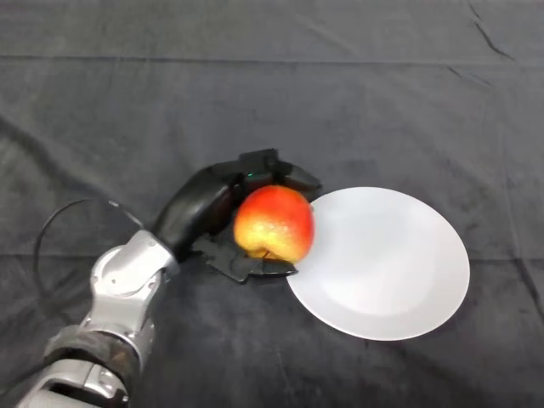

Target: Move the apple to the plate

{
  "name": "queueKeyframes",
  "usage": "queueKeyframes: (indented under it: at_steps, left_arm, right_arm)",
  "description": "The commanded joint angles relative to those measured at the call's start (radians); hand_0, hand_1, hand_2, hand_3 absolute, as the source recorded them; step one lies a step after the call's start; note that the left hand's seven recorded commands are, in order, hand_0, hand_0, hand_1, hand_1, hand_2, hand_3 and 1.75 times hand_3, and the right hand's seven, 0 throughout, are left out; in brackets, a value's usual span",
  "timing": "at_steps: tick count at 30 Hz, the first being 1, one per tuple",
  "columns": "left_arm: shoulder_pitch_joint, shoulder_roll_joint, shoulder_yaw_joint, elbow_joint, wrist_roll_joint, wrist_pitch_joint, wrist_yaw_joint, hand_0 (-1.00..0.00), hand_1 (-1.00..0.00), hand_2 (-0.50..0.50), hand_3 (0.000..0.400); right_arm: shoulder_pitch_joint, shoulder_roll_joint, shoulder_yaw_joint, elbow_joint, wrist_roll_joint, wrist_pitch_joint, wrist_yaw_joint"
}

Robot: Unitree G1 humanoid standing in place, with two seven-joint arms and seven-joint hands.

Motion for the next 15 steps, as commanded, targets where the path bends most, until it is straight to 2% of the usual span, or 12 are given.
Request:
queueKeyframes:
  at_steps: [1,15]
  left_arm:
    - [-0.057,-0.003,-0.036,-0.007,-0.005,-0.005,0.019,-1.00,-1.00,0.00,0.400]
    - [-0.069,-0.004,-0.269,-0.035,0.057,0.091,0.129,-1.00,-1.00,0.00,0.400]
  right_arm:
    - [-0.015,-0.019,-0.0035,-0.001,0.0185,-0.008,0.0012]
    - [-0.016,-0.019,-0.0036,-0.001,0.0184,-0.008,0.0017]
